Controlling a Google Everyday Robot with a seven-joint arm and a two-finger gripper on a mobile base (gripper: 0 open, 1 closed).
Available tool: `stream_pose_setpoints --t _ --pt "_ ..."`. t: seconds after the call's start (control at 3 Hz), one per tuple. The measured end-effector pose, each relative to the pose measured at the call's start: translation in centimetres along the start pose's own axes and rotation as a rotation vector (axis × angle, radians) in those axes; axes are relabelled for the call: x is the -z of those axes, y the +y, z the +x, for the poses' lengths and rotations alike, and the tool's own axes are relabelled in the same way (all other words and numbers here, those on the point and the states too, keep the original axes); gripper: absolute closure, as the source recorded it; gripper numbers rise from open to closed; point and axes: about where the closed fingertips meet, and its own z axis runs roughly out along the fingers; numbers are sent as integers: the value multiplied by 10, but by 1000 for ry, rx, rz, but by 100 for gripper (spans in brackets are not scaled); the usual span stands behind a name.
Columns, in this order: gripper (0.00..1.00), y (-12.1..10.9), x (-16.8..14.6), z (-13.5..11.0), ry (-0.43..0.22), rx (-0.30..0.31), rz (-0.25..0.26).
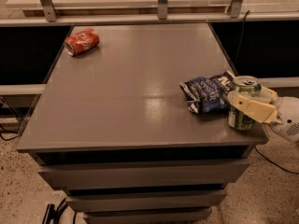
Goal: Place green can upright
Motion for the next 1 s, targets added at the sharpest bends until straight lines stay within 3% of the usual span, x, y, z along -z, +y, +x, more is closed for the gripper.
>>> stream_pose_setpoints --t 0.33,1.0 --pt "100 0 2 2 -4 5 -4" --pt "59 -1 6 3 7 27 -4"
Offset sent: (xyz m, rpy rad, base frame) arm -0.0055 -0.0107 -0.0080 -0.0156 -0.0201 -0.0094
